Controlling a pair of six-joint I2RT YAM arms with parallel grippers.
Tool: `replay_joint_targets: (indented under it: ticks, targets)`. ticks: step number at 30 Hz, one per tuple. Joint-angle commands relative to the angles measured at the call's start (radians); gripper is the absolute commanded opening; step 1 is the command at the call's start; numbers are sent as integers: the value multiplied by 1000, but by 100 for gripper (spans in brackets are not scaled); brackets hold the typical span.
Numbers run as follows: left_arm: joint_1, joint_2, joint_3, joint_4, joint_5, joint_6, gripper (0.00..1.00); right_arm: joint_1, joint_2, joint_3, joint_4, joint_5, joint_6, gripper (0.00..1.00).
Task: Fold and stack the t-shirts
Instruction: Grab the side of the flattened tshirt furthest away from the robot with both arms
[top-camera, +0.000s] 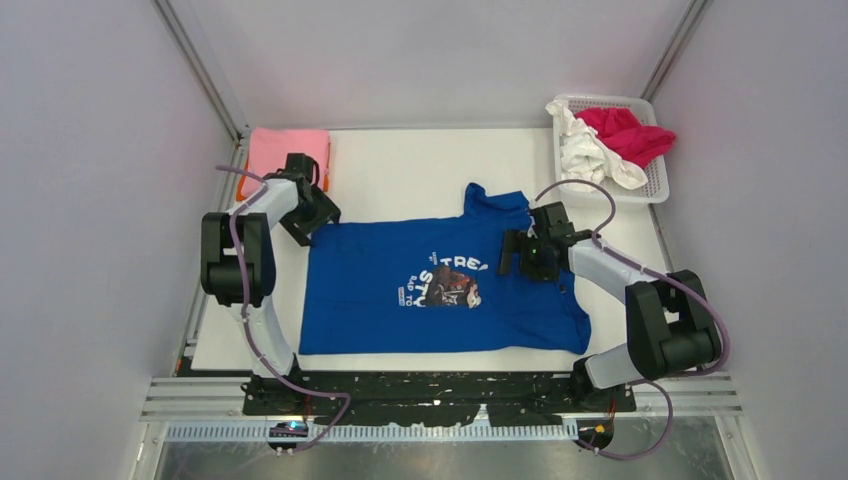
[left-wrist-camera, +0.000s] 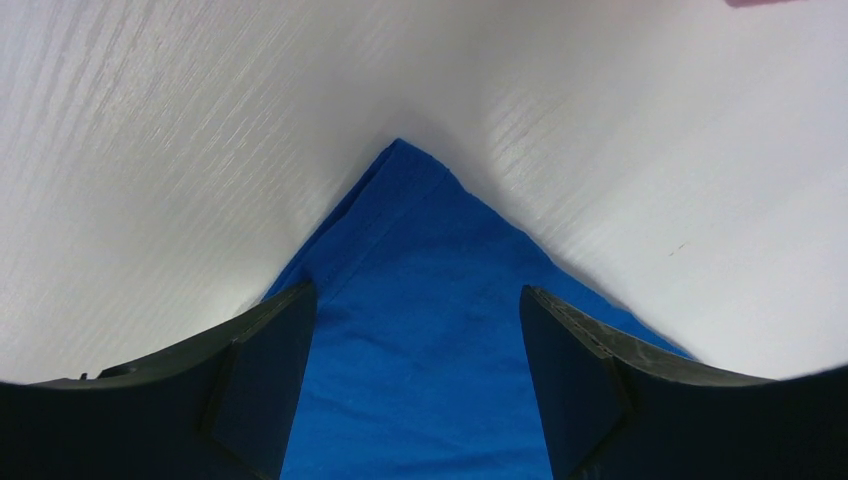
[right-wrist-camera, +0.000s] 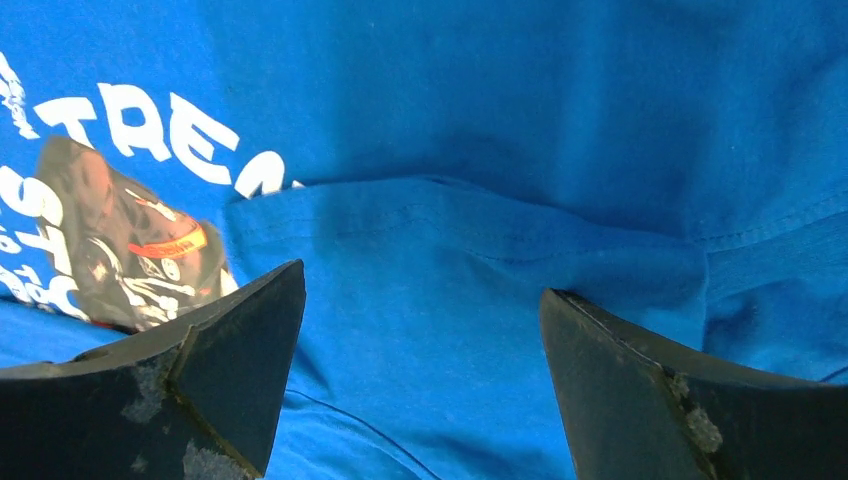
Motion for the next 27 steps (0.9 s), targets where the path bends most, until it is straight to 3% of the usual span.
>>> replay_joint_targets:
  ticks: [1, 10, 14, 27]
  targets:
    - [-2, -30, 43, -40, -15, -27, 77, -50, 40, -6, 14, 26, 34, 95]
    - [-12, -38, 44, -45, -5, -72, 78, -158, 52, -16, -32, 71, 19, 95]
    - [-18, -3, 85, -56, 3, -90, 77, -160, 23, -17, -6, 17, -7, 96]
    - [-35, 88, 229, -145, 29, -61, 78, -161, -27, 11, -47, 52, -53, 95]
